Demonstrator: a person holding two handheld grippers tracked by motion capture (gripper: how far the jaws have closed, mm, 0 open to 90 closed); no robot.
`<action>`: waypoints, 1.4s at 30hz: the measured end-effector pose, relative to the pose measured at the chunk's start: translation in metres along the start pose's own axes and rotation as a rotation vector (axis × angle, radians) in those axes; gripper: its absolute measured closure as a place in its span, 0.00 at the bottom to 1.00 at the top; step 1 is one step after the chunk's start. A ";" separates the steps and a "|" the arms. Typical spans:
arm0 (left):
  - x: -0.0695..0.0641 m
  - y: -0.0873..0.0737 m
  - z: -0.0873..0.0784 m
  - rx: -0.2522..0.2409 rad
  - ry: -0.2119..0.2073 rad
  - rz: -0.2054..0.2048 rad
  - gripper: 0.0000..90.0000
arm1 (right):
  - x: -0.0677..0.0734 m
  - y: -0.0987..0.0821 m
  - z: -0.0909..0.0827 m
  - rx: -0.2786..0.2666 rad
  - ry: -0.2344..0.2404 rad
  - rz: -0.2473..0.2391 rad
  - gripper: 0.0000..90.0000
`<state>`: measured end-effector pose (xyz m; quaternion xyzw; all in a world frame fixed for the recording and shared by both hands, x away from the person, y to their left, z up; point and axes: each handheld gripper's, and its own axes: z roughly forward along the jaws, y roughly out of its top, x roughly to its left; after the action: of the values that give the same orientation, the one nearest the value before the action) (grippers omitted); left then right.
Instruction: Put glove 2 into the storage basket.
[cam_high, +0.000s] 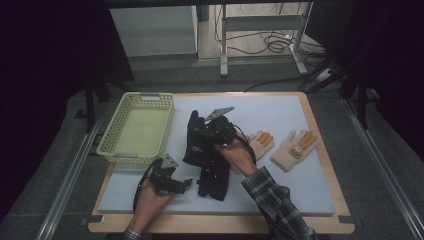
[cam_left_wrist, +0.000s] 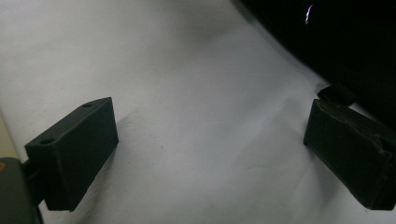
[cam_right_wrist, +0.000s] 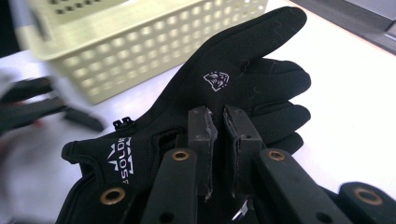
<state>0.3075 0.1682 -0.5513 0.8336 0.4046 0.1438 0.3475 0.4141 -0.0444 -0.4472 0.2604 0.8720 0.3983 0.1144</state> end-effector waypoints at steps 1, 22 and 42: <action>0.000 0.000 0.000 0.001 0.000 0.001 0.03 | 0.005 -0.005 -0.007 -0.005 0.010 -0.007 0.90; 0.000 0.000 0.000 -0.003 0.001 -0.005 0.03 | 0.039 -0.091 -0.024 0.078 -0.089 0.001 0.72; 0.000 0.000 -0.001 -0.009 0.003 -0.002 0.05 | 0.022 -0.122 -0.070 0.045 -0.039 0.087 0.93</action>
<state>0.3062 0.1687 -0.5507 0.8314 0.4053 0.1464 0.3508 0.3225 -0.1434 -0.4931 0.3085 0.8662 0.3780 0.1080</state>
